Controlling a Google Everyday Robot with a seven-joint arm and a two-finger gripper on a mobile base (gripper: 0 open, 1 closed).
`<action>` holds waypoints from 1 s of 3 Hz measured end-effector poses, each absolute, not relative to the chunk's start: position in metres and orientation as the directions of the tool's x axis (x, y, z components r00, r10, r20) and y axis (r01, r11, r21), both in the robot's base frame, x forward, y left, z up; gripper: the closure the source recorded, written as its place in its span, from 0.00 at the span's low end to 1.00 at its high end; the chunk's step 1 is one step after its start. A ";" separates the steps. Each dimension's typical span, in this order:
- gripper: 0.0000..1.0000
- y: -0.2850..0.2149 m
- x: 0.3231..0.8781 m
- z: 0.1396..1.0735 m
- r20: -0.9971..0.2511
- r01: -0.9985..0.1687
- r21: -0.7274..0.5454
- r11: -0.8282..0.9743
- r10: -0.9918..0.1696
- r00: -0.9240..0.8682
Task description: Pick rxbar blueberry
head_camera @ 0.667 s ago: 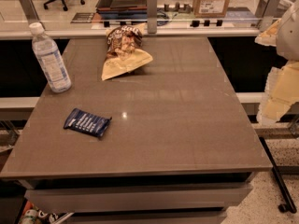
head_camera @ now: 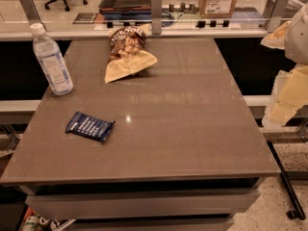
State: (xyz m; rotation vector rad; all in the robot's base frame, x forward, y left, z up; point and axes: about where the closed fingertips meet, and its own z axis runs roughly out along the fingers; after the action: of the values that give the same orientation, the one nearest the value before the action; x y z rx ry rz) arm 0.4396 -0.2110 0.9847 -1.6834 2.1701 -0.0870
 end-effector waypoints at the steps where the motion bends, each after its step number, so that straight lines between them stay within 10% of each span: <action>1: 0.00 -0.205 0.440 0.963 -0.364 -0.922 -0.258 0.288 -0.913 -0.183; 3: 0.00 -0.167 0.430 0.912 -0.556 -0.918 -0.230 0.322 -0.818 -0.148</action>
Offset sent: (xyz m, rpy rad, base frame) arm -0.0105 0.0361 -0.0927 0.3871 -0.0180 0.0304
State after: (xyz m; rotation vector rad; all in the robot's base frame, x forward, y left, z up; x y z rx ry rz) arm 0.4296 -0.1673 0.9122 -1.5249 1.9926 0.2165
